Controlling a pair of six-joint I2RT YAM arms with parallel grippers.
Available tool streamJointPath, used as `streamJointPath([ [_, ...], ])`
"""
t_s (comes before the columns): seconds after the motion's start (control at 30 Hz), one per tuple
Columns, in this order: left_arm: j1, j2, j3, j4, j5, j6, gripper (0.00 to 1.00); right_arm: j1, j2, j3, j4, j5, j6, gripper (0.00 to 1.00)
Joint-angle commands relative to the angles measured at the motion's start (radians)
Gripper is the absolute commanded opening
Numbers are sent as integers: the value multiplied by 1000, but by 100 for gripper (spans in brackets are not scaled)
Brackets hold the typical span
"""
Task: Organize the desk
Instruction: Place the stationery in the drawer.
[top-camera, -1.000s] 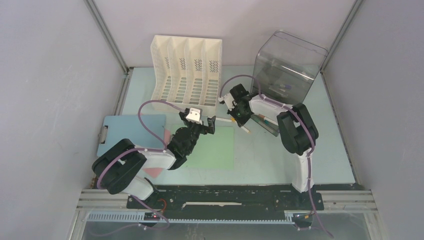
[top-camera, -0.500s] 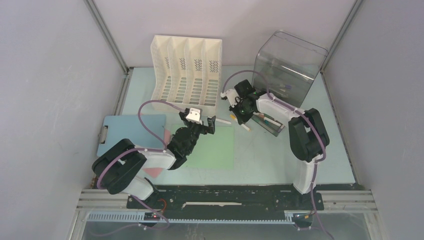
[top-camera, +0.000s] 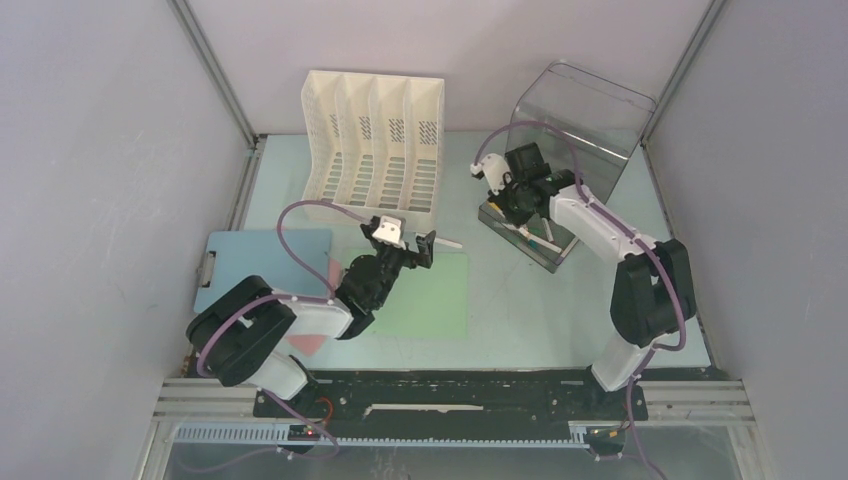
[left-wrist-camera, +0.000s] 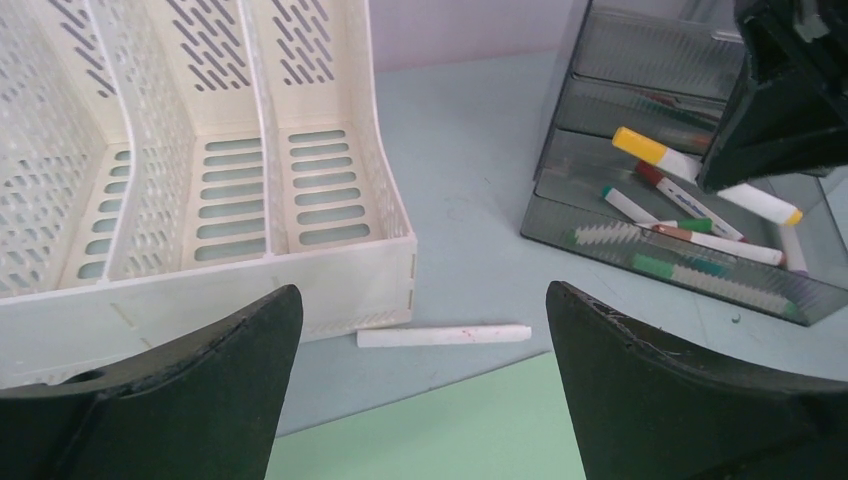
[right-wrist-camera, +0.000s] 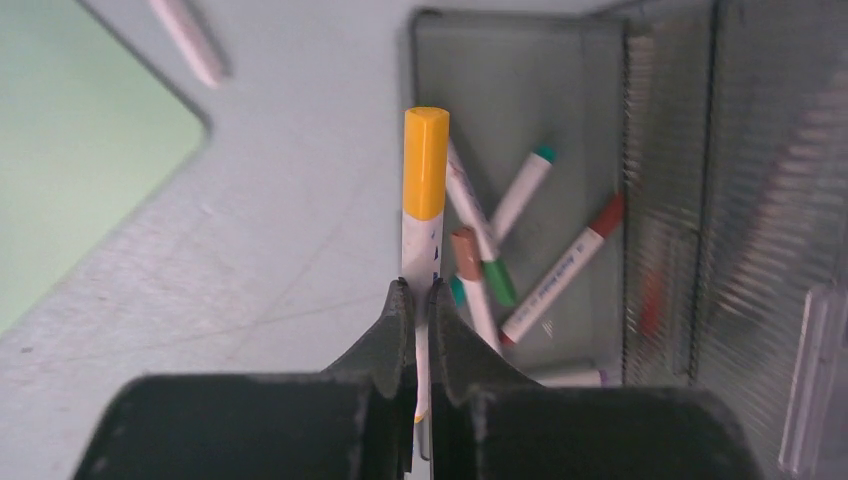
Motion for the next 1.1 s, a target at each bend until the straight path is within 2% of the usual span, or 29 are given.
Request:
streamJointPath([
  [0.0,2,18,14,54,75,1,100,-37,-32,-40,50,93,-56,0],
  [0.1,2,34,25,53,116,0,100,-37,-10,-54,76,171,-77,0],
  [0.13,2,40,29,53,133,0,100,-38,0,-54,81,197,-84,3],
  [0.23,2,56,42,53,201,-1,100,-46,19,-57,92,244,-88,16],
  [0.4,1,66,59,45,272,-23,100,-70,18,-56,86,232,-87,44],
  [0.5,2,62,73,10,312,-89,100,-73,-10,-56,76,193,-78,51],
  [0.83,1,48,110,-170,449,-487,100,-66,-111,-56,51,-50,-42,56],
  [0.97,0,37,123,-243,417,-617,100,-67,-119,-58,47,-77,-40,56],
  [1.07,-13,24,153,-352,329,-686,100,-68,-116,-56,44,-90,-39,56],
])
